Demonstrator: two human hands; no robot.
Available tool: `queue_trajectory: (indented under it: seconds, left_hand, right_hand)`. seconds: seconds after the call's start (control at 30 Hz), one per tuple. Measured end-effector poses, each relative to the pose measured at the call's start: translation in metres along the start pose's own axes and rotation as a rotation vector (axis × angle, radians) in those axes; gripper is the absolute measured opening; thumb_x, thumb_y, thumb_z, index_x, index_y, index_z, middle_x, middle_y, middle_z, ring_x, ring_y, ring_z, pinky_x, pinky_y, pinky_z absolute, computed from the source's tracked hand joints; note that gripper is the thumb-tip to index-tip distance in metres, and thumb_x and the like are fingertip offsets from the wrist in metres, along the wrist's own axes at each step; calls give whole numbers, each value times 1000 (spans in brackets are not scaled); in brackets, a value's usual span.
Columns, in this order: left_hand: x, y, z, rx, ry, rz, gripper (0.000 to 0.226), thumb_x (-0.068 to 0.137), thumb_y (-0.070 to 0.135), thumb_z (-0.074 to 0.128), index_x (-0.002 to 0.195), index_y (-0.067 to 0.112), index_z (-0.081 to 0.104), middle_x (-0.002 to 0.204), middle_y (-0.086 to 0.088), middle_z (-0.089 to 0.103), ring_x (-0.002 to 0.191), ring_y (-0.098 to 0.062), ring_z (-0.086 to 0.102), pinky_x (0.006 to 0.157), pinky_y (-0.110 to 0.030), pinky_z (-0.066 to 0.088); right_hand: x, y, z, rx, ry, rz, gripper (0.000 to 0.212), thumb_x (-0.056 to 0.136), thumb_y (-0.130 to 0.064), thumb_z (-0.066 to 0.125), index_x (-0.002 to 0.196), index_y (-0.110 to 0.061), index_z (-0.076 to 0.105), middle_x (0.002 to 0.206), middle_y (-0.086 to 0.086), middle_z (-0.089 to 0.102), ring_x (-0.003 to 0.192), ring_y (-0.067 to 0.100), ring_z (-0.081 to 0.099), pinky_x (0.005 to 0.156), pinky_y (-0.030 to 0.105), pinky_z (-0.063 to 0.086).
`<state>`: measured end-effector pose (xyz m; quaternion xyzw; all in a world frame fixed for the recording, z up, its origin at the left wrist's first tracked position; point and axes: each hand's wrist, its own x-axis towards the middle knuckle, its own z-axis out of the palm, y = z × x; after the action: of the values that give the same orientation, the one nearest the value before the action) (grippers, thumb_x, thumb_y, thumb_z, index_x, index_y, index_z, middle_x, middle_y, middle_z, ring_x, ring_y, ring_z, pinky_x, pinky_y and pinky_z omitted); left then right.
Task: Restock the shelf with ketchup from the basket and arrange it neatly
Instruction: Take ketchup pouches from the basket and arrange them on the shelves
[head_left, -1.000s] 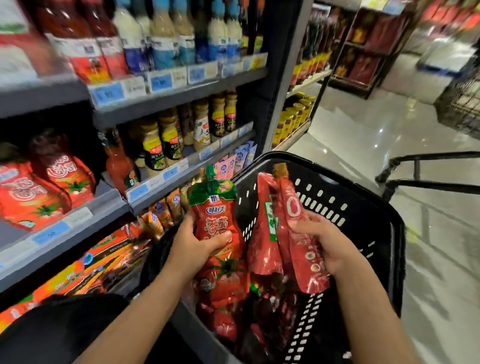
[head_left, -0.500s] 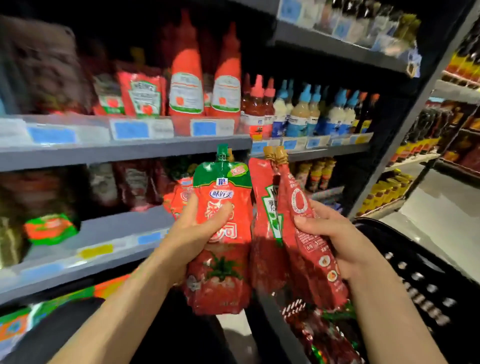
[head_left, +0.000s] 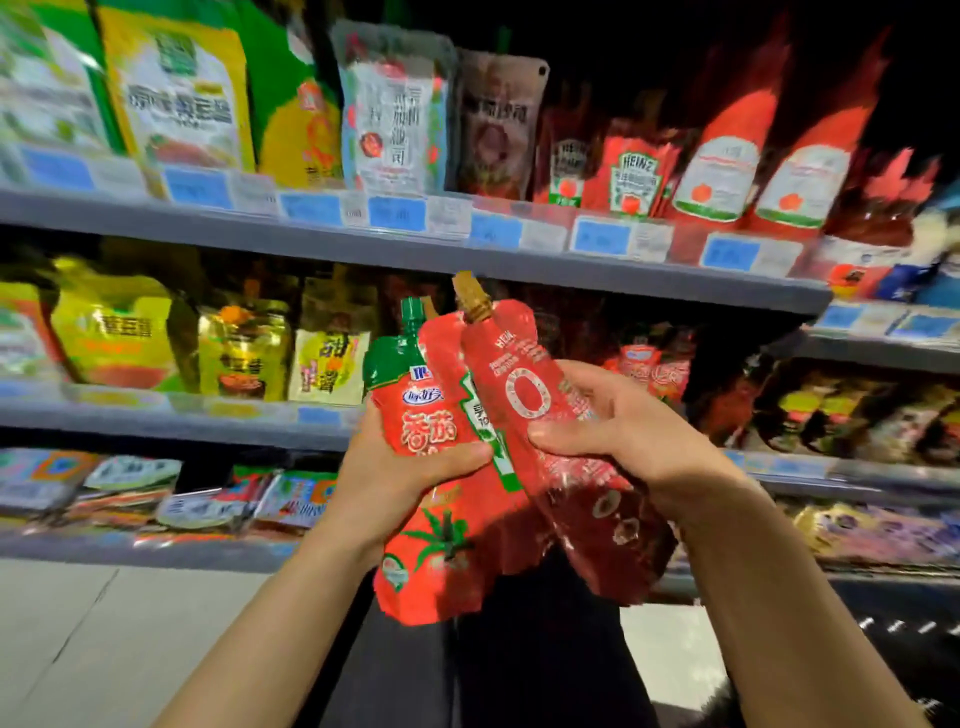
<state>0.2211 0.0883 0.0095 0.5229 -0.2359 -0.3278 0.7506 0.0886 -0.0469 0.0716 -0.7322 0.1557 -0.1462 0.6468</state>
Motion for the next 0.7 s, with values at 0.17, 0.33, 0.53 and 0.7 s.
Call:
queue_trajectory:
  seconds: [0.17, 0.33, 0.53, 0.7]
  left_hand:
    - [5, -1, -5, 11, 19, -18, 71, 51, -4, 83, 110, 21, 52, 96, -5, 74, 87, -25, 72, 67, -37, 60]
    - [8, -10, -5, 22, 46, -48, 65, 51, 4, 80, 106, 26, 52, 96, -3, 74, 89, -24, 72, 70, -39, 59]
    - [14, -21, -8, 29, 92, -28, 59, 63, -8, 77, 105, 25, 53, 99, -4, 73, 91, -24, 71, 71, -38, 60]
    - [17, -25, -9, 47, 112, -6, 60, 62, -5, 79, 107, 26, 52, 102, -5, 72, 92, -24, 71, 76, -42, 58]
  right_hand:
    - [5, 20, 2, 110, 165, 53, 72, 58, -8, 82, 119, -32, 50, 99, 3, 72, 88, 20, 71, 76, 32, 56]
    - [-8, 41, 4, 129, 367, -46, 43, 75, -6, 76, 111, -24, 59, 94, 0, 70, 78, 13, 71, 63, 20, 53]
    - [-11, 43, 14, -295, 363, -5, 42, 63, -57, 78, 98, -54, 56, 112, -25, 53, 92, -24, 50, 73, -3, 38]
    - [-9, 40, 15, -453, 350, -12, 41, 70, -34, 79, 88, -58, 53, 104, -18, 53, 91, -15, 51, 74, -2, 39]
